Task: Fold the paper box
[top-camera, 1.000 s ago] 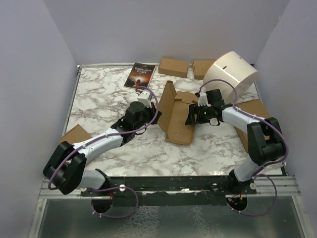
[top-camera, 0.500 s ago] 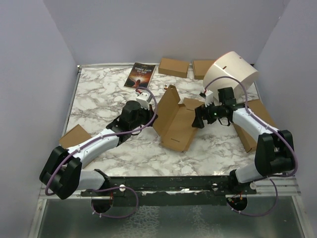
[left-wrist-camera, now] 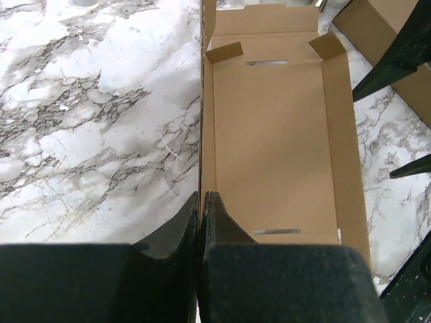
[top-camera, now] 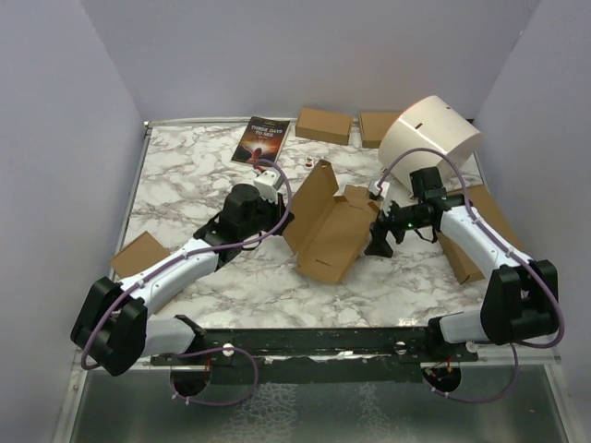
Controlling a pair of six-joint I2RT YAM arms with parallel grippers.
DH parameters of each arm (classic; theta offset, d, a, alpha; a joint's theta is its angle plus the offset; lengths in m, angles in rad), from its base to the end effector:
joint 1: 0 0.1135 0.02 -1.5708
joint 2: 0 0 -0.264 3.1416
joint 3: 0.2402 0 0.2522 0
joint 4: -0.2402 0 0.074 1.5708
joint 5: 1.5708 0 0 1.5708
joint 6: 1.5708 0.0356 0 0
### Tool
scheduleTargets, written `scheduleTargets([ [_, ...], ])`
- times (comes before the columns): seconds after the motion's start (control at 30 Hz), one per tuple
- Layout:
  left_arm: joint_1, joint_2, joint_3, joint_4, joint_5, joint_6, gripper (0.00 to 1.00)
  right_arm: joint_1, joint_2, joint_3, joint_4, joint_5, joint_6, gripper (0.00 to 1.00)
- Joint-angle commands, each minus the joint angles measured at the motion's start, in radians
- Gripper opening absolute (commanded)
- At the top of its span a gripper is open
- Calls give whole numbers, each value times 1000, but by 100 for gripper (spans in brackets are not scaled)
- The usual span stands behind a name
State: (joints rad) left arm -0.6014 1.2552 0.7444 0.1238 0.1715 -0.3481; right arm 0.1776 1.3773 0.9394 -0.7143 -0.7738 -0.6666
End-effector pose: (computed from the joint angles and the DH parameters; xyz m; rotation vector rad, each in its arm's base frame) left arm 0.2292 -0.1646 0.2559 0.3734 2.0024 -0.7804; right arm 0.2485 0.0699 0.2322 -1.1892 2.1339 0.8370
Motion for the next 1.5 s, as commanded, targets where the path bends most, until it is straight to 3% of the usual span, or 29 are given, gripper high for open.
scheduleTargets([
  [0.0,11,-71,15,-10,-51,-29,0,3,31,-8,-55,39,-45,98],
  [0.27,86,-136,1,-37,-102,-41,0,3,62,7,-153,20,-169,95],
  [0.43,109,-113,10,-32,-75,-35,0,5,0,-7,-238,-142,-368,95],
  [0.53,110,-89,22,-26,-64,-41,0,4,-78,-95,-242,-313,-659,96],
  [0.63,112,-64,39,-40,-57,-32,0,16,-136,-197,-185,-381,-964,100],
  [0.97,242,16,45,-141,18,-19,0,50,-83,-268,153,-279,-991,100],
  [1.47,309,62,38,-124,100,-41,0,315,25,-324,419,-97,-918,87],
])
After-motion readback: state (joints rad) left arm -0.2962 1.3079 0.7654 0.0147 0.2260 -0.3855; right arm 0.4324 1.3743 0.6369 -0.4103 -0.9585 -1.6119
